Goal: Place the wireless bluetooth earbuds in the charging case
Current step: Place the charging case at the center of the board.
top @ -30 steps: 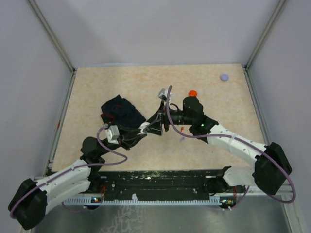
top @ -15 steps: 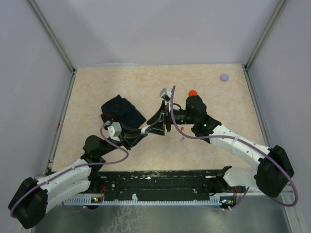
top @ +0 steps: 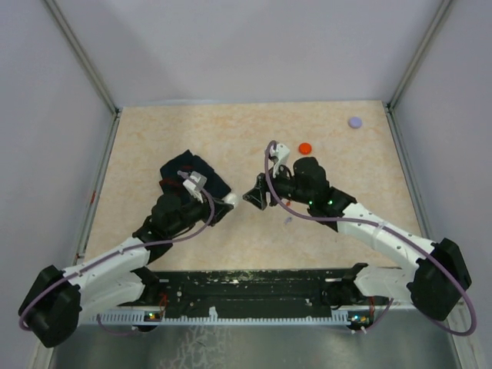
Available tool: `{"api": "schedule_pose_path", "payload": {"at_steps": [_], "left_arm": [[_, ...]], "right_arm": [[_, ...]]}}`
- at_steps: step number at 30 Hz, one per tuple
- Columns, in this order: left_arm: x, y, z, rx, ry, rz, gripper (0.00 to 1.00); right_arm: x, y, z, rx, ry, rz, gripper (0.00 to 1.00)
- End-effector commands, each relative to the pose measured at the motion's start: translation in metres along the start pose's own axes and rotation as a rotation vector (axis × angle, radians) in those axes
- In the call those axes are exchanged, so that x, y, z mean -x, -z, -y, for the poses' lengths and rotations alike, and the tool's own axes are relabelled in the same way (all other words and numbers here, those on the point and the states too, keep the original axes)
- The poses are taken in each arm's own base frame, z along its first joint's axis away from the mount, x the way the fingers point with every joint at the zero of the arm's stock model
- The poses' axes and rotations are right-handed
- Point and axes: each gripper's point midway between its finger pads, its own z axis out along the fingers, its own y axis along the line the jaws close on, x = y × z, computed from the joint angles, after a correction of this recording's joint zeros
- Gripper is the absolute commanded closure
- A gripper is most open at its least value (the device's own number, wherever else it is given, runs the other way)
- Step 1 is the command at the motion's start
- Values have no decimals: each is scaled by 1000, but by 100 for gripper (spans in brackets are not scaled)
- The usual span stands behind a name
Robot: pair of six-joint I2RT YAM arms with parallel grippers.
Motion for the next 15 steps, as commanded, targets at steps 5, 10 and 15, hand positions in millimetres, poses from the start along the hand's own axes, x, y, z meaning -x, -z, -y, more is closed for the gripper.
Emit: {"api": "schedule_pose_path", "payload": {"at_steps": [5, 10, 15], "left_arm": [[-55, -11, -31, 185, 209, -258, 95], [-84, -21, -35, 198, 272, -406, 94], [-103, -30, -39, 207, 308, -484, 92]], "right_arm": [[-48, 6, 63, -316, -93, -59, 37], [-66, 9, 76, -376, -107, -92, 36], [-75, 11, 80, -397, -109, -107, 35]]}}
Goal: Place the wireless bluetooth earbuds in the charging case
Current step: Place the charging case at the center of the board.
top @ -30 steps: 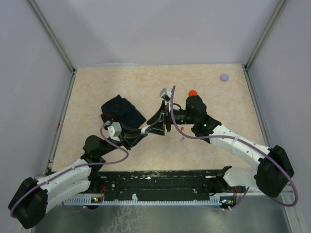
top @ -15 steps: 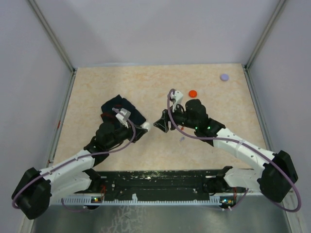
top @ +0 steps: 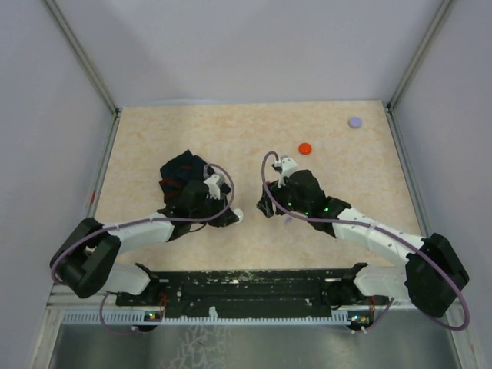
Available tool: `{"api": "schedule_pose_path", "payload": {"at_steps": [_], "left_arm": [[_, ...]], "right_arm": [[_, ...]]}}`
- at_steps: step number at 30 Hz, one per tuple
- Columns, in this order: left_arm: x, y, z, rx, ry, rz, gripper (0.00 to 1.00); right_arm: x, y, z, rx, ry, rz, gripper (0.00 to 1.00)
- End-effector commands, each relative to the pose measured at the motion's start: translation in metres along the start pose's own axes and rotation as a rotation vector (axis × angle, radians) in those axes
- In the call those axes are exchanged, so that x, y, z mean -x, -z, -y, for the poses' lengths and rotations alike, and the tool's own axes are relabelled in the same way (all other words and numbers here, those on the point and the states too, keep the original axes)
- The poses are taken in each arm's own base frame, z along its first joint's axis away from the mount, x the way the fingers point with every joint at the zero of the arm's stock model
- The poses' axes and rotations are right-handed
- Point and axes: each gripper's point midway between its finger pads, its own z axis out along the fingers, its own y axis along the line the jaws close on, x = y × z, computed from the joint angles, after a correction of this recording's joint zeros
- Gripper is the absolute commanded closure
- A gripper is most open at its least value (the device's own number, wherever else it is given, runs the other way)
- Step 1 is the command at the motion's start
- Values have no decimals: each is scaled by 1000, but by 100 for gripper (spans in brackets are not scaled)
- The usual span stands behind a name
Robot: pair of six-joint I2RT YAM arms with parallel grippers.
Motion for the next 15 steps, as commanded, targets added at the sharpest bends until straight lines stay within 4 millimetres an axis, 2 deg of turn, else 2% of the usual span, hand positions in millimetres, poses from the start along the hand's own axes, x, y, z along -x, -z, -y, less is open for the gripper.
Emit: {"api": "schedule_pose_path", "payload": {"at_steps": [1, 3, 11, 12, 15], "left_arm": [[-2, -9, 1, -4, 38, -54, 91], [-5, -13, -5, 21, 41, -65, 87], [-18, -18, -27, 116, 48, -142, 62], [-17, -17, -27, 122, 47, -139, 57], [-13, -12, -31, 150, 37, -125, 50]], "right_arm": [[10, -1, 8, -37, -9, 47, 35], [7, -1, 9, -42, -10, 47, 34], [-3, -2, 12, -59, -42, 16, 32], [-4, -4, 13, -64, -56, 7, 31], [0, -8, 12, -77, -76, -11, 24]]}}
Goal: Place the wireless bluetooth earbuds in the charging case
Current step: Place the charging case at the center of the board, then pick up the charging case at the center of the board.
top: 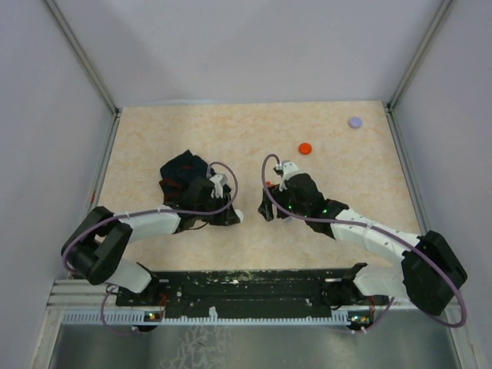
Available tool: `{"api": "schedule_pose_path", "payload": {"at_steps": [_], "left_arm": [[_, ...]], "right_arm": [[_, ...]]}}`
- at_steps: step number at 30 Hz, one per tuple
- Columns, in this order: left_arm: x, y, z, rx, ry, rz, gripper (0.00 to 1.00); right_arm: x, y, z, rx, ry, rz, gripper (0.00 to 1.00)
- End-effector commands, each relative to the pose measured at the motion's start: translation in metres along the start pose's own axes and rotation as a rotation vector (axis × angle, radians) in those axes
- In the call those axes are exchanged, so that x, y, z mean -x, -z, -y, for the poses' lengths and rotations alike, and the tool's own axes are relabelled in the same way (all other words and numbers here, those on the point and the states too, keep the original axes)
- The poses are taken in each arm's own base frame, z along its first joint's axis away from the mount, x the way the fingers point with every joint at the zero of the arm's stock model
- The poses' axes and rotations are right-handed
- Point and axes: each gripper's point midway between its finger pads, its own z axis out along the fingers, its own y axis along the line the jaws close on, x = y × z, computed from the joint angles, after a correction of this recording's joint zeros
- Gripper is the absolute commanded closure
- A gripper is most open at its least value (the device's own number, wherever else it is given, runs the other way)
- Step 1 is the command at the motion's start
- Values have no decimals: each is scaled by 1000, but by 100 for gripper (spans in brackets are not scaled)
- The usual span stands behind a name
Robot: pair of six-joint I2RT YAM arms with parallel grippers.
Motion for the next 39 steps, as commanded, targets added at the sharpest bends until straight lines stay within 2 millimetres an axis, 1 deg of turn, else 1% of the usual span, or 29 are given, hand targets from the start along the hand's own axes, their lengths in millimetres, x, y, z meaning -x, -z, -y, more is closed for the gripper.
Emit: {"api": "schedule_pose_path", "payload": {"at_steps": [1, 4, 7, 9, 12, 15, 16, 17, 24, 27, 29, 31, 32, 33, 36, 38, 39], "left_arm": [[2, 7, -13, 76, -12, 1, 48], [7, 14, -18, 114, -26, 22, 40], [14, 24, -21, 150, -37, 47, 34], [20, 33, -21, 164, -46, 68, 26], [31, 48, -18, 184, -64, 109, 14], [42, 66, -16, 207, -82, 133, 6], [47, 72, -15, 216, -87, 140, 2], [52, 80, -15, 233, -94, 153, 0], [96, 134, -8, 286, -224, 280, 0], [113, 147, -10, 312, -284, 321, 0], [119, 148, -14, 334, -317, 330, 0], [119, 144, -19, 343, -350, 329, 0], [117, 141, -23, 344, -356, 324, 0], [110, 135, -29, 337, -355, 305, 0], [98, 132, -43, 337, -337, 258, 0], [96, 133, -52, 373, -347, 265, 0], [97, 133, -52, 373, -351, 274, 0]], "right_arm": [[22, -6, -2, -25, -43, 18, 21], [23, -11, -1, -32, -35, 19, 14], [22, -13, -2, -21, -28, 23, 12], [23, -13, 0, -33, -12, 17, 12], [31, -13, 10, -93, 19, 31, 12], [45, -13, 24, -172, 44, 53, 12], [51, -13, 31, -203, 43, 57, 12], [55, -14, 38, -231, 35, 56, 12], [83, -29, 94, -357, -12, 59, 12], [97, -34, 125, -425, -32, 56, 12], [105, -38, 146, -454, -55, 60, 13], [112, -41, 167, -473, -79, 62, 14], [115, -44, 175, -473, -88, 62, 14], [114, -50, 185, -473, -103, 50, 14], [121, -59, 215, -487, -144, 48, 15], [127, -65, 232, -494, -158, 54, 16], [131, -70, 238, -490, -162, 57, 16]]}}
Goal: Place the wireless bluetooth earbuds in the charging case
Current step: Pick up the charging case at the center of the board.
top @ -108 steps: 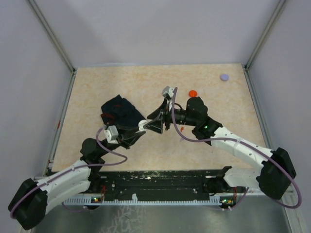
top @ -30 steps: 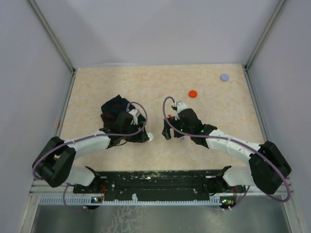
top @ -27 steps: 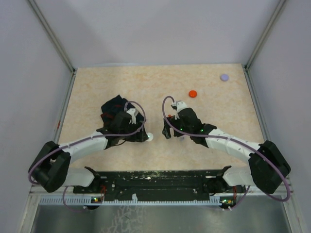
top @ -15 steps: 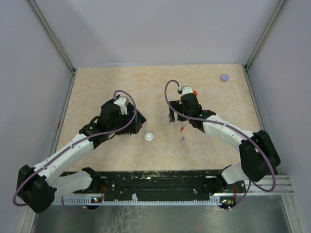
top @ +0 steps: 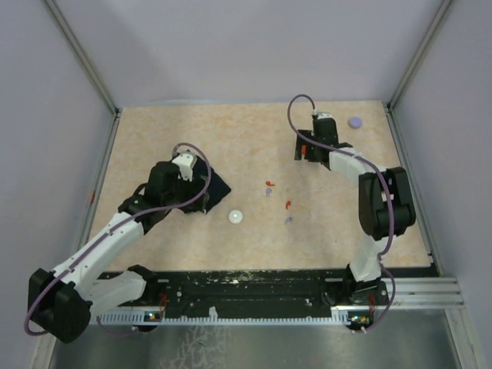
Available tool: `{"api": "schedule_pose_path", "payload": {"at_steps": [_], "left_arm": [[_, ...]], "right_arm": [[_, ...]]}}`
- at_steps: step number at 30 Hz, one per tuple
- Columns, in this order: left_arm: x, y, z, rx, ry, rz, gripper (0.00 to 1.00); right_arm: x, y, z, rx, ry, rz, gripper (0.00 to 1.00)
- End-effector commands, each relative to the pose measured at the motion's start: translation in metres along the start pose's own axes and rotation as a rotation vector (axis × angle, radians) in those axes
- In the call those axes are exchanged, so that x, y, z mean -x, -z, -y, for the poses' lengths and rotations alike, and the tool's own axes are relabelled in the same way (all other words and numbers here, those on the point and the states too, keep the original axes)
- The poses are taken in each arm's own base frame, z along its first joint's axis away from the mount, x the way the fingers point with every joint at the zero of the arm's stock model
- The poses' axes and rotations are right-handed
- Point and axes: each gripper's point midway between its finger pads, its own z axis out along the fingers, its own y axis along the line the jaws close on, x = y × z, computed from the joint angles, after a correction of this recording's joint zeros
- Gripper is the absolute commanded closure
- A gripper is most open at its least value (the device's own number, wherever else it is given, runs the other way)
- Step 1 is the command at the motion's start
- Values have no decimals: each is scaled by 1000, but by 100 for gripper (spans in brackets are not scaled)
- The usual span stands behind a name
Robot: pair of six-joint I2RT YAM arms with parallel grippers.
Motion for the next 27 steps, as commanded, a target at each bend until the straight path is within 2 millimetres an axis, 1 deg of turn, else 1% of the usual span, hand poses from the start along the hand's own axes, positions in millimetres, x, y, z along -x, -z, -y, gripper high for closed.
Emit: {"api": "schedule_pose_path", "payload": {"at_steps": [1, 3, 9, 10, 12, 14, 17, 21, 24, 27], "left_arm": [[-5, -1, -8, 9, -47, 7, 0], [0, 0, -10, 10, -41, 20, 0], [3, 1, -21, 29, -14, 34, 0], [4, 1, -22, 33, -11, 38, 0], [4, 1, -24, 36, -6, 38, 0], [3, 0, -25, 36, -2, 37, 0], [2, -1, -27, 42, 4, 32, 0], [2, -2, -27, 39, 9, 30, 0], [2, -2, -28, 39, 10, 31, 0], [1, -2, -28, 41, 13, 30, 0]], "right_arm": [[38, -25, 6, 46, -9, 55, 16], [48, -36, 6, 74, -6, 63, 17], [72, -65, 4, 157, 18, 84, 19], [80, -69, 3, 170, 25, 93, 19], [82, -79, 0, 191, 34, 81, 19], [81, -88, -4, 221, 38, 64, 19], [74, -99, -11, 267, 35, 27, 20], [66, -106, -17, 307, 26, 1, 21], [61, -103, -21, 332, 20, -16, 23], [57, -93, -22, 342, 19, -29, 24]]}}
